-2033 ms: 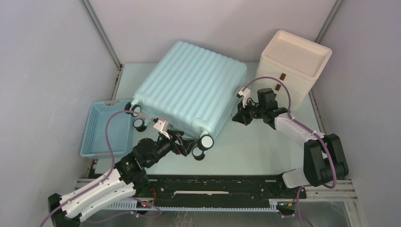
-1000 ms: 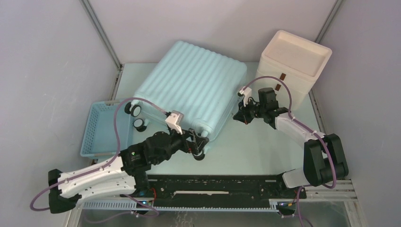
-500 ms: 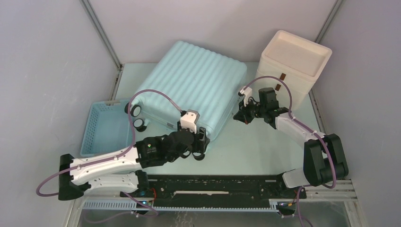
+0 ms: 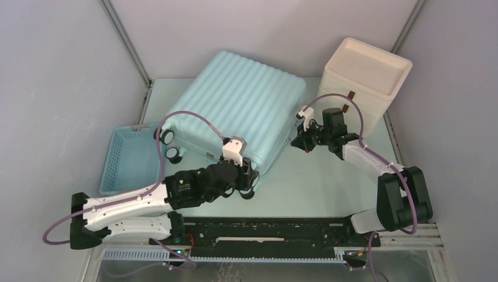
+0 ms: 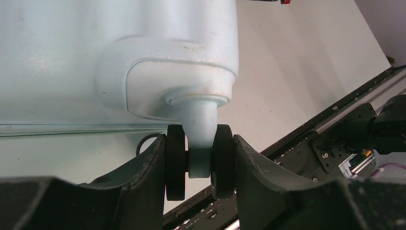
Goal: Open, take out, and arrange the luggage
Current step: Unzip the luggage at the center of the board.
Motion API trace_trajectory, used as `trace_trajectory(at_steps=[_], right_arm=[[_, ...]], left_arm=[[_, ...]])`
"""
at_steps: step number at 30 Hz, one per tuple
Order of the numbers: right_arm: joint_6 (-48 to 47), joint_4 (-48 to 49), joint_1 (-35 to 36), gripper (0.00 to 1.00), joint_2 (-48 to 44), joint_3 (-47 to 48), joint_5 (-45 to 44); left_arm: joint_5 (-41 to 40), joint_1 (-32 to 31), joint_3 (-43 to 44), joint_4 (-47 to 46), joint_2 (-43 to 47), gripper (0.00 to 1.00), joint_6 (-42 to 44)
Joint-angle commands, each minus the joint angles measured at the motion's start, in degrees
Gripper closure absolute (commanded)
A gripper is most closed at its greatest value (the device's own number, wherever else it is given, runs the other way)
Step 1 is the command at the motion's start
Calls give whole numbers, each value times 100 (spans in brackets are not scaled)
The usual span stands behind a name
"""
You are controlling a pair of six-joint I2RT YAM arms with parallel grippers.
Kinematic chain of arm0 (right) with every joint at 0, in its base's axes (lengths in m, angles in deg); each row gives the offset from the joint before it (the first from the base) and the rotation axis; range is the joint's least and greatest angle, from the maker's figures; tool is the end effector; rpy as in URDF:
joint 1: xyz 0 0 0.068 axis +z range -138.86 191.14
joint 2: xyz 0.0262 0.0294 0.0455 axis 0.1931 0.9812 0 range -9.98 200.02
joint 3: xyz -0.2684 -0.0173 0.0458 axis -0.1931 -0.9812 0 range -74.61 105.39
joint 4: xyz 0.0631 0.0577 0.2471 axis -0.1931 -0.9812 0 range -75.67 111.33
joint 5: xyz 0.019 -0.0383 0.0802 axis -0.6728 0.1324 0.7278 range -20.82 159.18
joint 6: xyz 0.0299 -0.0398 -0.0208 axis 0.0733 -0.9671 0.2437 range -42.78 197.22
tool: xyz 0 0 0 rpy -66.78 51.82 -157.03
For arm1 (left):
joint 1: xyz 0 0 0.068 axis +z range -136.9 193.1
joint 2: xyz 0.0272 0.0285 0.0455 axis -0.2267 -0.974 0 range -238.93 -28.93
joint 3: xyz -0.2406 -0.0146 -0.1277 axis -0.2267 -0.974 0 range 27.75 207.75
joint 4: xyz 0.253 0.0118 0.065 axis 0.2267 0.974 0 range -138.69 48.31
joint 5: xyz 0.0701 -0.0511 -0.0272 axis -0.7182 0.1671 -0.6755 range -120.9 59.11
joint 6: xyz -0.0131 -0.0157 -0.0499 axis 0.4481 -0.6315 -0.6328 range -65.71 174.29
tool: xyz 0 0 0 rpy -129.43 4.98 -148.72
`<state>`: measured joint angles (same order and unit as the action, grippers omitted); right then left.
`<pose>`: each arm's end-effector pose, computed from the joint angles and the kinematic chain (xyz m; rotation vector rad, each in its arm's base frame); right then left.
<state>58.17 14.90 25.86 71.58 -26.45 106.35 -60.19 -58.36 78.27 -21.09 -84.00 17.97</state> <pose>0.2822 0.0964 0.2243 -0.9525 1.9674 0.6873 0.0824 -0.1905 0.3144 0.3430 2.0831 -0.6110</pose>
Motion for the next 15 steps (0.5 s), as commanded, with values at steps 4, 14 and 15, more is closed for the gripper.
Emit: trace_trajectory(at_steps=[4,14,15], right_arm=[[-470,476,-383,100,-49,229,-1158],[-622,578,-709,100,383,580,-1354],[-627,588,-727,100,435,636,-1378]], left_arm=[[-33,1,-212,331,672,97,648],[269,1,-476,332,1065,100,997],[287,1,-488,319,1084,100,1023]])
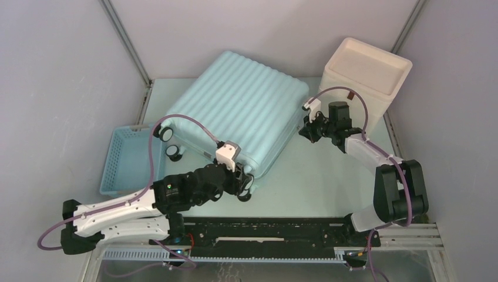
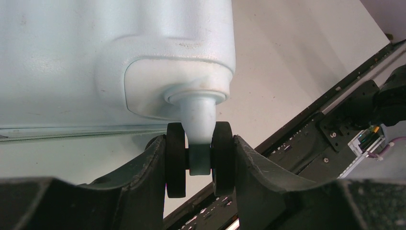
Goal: Open, take out, and arrange the luggage
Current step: Unzip the luggage at the center of the board.
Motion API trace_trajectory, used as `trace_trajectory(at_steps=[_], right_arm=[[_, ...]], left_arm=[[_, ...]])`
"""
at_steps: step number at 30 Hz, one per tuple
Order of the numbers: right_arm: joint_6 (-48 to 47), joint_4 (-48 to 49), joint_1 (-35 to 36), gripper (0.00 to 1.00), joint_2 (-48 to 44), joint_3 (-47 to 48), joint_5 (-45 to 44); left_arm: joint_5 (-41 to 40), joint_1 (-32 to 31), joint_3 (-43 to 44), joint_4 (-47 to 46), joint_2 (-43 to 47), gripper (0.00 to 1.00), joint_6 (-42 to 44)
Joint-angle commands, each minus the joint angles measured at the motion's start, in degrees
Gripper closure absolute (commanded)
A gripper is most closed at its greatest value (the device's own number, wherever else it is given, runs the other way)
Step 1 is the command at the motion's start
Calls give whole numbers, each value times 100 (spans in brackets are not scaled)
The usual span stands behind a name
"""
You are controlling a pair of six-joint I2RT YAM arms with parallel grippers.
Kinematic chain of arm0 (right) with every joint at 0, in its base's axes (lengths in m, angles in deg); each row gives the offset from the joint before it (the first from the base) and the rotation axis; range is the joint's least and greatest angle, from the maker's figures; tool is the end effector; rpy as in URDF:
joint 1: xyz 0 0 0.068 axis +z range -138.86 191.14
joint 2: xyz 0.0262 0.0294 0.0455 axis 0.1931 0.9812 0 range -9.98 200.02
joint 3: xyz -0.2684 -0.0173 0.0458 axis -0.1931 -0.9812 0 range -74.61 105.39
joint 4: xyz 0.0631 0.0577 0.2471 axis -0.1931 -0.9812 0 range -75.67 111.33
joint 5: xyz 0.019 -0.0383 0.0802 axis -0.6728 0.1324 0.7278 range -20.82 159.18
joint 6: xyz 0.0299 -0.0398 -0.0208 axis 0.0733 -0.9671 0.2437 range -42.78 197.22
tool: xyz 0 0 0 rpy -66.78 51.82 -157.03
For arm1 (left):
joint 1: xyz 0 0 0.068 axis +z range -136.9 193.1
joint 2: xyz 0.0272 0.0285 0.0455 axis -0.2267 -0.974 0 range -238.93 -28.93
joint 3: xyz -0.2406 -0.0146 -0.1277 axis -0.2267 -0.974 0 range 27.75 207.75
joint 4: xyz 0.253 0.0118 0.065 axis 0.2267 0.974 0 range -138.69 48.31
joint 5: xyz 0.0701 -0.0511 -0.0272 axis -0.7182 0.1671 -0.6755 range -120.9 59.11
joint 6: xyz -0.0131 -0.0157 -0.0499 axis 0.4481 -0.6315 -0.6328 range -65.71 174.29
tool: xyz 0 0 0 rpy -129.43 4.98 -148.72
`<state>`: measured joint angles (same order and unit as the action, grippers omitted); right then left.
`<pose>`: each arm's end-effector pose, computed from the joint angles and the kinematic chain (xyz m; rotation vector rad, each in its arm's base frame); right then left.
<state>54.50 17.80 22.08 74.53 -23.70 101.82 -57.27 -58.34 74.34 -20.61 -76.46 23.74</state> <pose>0.3056 0.0787 0.2279 -0.9111 1.9436 0.5103 0.0726 -0.1659 0.3128 0.4536 2.0313 -0.6394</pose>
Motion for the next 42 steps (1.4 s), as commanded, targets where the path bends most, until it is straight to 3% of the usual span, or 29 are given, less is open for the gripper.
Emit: trace_trajectory(at_steps=[1,20,42], right_arm=[[-274,300,-378,100,196,443,-941],[-150,742,-1365,100,1628,1893,-987],[72,140,-1524,100,2761,3418,-1051]], left_arm=[[12,-2,-116,258,346,100,464],[379,-2,-530,5,730,100,796],[646,-2,-647,-234,759,100,992]])
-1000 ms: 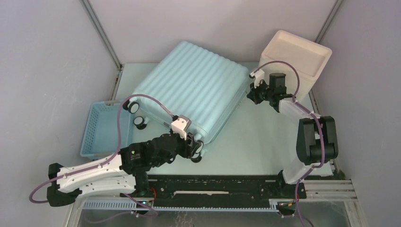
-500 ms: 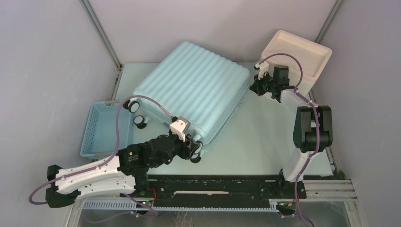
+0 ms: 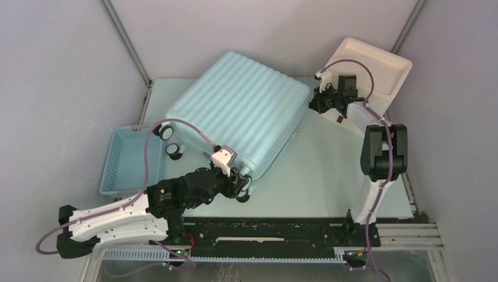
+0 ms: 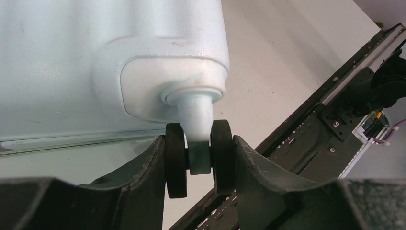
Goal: Open, take out, and arrange the luggage
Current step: Unzip the luggage at the center of the board.
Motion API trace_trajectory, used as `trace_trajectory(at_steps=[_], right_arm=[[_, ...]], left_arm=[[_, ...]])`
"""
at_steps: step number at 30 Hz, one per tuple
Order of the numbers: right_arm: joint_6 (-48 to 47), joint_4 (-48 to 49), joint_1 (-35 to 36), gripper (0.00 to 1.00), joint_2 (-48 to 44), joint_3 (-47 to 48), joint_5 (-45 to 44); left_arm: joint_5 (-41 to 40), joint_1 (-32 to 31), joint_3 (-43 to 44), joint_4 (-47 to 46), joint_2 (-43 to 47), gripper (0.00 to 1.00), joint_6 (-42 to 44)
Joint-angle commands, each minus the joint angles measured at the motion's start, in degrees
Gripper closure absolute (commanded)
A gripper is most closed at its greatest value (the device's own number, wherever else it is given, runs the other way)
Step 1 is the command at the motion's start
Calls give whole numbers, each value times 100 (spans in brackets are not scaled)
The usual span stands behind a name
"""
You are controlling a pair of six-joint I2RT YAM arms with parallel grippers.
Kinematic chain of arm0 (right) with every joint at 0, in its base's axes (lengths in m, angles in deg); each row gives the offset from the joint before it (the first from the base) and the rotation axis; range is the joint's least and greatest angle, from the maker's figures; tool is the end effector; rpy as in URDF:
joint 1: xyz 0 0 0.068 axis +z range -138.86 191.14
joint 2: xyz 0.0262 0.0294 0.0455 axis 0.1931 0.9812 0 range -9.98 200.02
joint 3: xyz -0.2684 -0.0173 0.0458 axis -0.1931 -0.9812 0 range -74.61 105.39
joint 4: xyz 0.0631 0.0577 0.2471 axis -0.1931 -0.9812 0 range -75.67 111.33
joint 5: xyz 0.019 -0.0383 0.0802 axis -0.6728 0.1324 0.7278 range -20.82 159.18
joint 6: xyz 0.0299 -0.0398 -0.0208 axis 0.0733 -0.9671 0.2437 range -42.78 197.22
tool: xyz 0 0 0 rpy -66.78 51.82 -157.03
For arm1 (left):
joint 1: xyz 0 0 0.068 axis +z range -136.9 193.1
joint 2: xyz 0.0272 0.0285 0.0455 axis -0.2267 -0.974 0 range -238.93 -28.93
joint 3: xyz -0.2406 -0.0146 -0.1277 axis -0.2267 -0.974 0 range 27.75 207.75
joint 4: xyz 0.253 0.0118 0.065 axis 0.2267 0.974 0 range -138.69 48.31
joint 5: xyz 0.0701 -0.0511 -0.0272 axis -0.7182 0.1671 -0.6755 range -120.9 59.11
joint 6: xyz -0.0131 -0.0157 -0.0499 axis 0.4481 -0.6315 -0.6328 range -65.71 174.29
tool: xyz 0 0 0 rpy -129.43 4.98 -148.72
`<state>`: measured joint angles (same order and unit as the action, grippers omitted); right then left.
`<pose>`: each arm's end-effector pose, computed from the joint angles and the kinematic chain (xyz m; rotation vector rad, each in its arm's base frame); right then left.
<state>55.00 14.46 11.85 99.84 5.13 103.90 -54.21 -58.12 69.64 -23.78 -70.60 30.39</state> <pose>0.4339 0.0257 0.2289 -0.7366 1.9874 0.4481 0.0665 -0.1512 0.3054 0.5631 1.9475 -0.6708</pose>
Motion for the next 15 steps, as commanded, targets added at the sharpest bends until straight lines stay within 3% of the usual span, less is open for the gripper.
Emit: trace_trajectory(at_steps=[1,4,8,11,15], right_arm=[[47,416,-502,100,251,584,-1241],[51,227,-502,99,216,594,-1076],[-56,96,-502,80,-96,396,-924],[-134,78,-502,70,-444,132,-861],[-193,-36,-502,59,-933,-239,-783]], left_arm=[[330,-23,-194,73,186,100,311],[270,-23,-233,29,253,100,271],[26,-23,-238,-24,354,94,185],[-127,-23,-188,-28,470,83,101],[-215,-23,-131,-67,648,60,-24]])
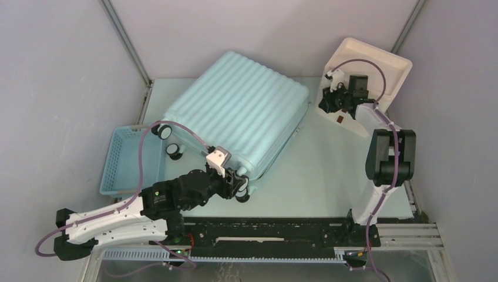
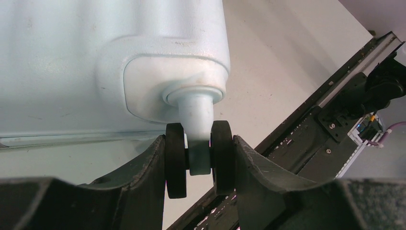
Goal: Open, take out, and arrange the luggage
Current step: Unzip the luggage at the center of the board, then adjust the luggage at the center of the board.
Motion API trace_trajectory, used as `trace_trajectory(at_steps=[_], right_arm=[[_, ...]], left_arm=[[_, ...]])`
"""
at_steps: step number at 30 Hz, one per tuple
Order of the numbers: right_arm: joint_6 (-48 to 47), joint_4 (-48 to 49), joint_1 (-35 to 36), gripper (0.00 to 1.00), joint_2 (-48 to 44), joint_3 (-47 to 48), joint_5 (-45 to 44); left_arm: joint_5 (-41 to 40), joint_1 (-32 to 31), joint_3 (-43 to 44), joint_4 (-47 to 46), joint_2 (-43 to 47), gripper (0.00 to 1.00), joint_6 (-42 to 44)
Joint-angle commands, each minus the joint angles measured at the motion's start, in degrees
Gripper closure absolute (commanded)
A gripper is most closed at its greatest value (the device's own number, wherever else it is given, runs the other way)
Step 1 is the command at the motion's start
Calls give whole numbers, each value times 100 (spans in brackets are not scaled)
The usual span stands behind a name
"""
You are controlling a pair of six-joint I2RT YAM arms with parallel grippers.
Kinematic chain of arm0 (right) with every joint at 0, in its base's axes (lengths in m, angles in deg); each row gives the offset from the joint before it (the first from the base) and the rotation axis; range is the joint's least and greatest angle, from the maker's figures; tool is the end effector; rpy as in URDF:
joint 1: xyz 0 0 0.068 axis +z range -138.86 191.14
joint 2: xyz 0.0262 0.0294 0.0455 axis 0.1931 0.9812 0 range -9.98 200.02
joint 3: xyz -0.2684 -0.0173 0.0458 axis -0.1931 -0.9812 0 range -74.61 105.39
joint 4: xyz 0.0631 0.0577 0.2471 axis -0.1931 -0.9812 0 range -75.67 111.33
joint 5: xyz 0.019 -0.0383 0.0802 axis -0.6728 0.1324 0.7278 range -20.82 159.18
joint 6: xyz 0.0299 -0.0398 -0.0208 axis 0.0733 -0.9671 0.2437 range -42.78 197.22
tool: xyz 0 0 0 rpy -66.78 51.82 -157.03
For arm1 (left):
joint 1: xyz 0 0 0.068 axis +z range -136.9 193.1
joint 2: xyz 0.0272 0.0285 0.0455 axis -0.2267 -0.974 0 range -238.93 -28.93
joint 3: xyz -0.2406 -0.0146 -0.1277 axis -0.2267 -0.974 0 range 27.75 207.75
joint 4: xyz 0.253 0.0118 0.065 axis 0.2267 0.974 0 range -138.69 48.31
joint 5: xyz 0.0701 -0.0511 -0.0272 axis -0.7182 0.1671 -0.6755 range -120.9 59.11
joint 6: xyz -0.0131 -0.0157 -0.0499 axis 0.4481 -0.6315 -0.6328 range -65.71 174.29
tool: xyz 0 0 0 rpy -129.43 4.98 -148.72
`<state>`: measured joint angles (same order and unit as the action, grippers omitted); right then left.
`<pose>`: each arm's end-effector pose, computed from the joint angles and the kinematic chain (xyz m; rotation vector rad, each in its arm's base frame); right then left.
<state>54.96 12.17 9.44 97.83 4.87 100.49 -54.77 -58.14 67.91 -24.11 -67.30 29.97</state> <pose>0.4281 0.0059 0.2378 -0.6665 2.0329 0.3640 0.0634 -0.1415 0.3037 0.5326 1.9252 -0.6925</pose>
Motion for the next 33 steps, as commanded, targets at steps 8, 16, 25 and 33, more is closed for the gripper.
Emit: trace_trajectory(at_steps=[8,16,25,33], right_arm=[[-243,-50,-346,49,-1885,-1151,-56],[-366,-499,-410,48,-3508,-2002,621],[-88,-1070,-420,40,-4898,-2068,1742],[198,-1238,-489,30,-5487,-2192,2878]], left_arm=[[49,-22,-393,-441,931,39,-510],[-204,-21,-663,-542,1657,18,-692],[-934,-19,464,-940,1336,0,-234],[-1098,-12,3130,-952,-643,0,-333]])
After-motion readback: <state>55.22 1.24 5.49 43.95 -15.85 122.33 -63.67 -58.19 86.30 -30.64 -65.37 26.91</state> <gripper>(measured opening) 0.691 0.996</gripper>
